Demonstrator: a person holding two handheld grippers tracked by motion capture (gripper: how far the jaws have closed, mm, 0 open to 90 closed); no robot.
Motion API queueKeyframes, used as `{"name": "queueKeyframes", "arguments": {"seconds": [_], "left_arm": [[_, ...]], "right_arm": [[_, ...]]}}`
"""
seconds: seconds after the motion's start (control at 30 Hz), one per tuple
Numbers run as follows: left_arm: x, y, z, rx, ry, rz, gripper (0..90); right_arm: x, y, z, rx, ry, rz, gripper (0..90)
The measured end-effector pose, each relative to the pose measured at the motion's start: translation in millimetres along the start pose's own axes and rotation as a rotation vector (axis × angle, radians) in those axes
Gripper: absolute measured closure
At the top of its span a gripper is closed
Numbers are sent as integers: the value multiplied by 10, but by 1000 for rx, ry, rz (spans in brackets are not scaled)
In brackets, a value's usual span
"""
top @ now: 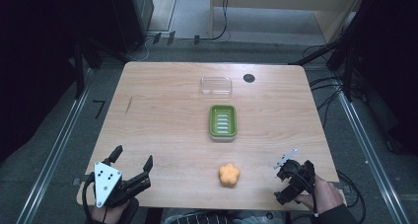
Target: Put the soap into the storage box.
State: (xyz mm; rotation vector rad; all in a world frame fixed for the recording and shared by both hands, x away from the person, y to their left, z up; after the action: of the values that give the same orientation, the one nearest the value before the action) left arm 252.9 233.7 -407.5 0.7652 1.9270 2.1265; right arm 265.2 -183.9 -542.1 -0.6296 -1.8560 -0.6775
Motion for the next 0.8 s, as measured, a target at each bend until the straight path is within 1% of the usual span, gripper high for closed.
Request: {"name": "queueKeyframes", "arguments": {"seconds": [0.1,0.17,0.23,0.27,0.3,0.4,0.47,0.63,0.67,0.8], "left_arm": [[-1,0,-3,-2,-1,-1,137],[-2,1,-2,-1,0,-1,137],[-5,1,-3,0,0,-1,137],[-3,-5,1,-2,3,4,137],[0,-4,3,0,2,2,137],[3,0,-4,-5,2,1,136],[2,0,-2,-3,3,0,137],[-1,-4,-5,-5,3,2,137],[0,-5,-4,-5,3,3,136],[3,-5,-2,-4,4,3,137]], "right_arm": [[-5,4,3,0,0,0,18],[-11,10,8,12,-3,2,18],[-13,10,7,8,-8,4,18],[-12,15,5,10,-1,-1,18],[-10,21,6,11,-4,-5,18],[-16,24,18,23,-8,0,18],[-14,37,16,23,-8,-15,19],[-11,54,22,28,-14,-20,18],[-14,74,42,33,-6,-21,19],[-25,114,79,48,-5,-20,18]]}}
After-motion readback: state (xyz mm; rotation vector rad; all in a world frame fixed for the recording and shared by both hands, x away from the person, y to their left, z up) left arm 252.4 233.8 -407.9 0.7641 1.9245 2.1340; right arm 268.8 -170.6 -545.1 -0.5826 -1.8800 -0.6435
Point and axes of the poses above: each handheld gripper's, and its own axes: x roughly backward along the jaws, y roughly out of its top, z roughly to its left, the point moved 9 cm from there along -x, roughly forward along the jaws, and after that the axes turned 15 degrees about -y, right-handed, at the moved point
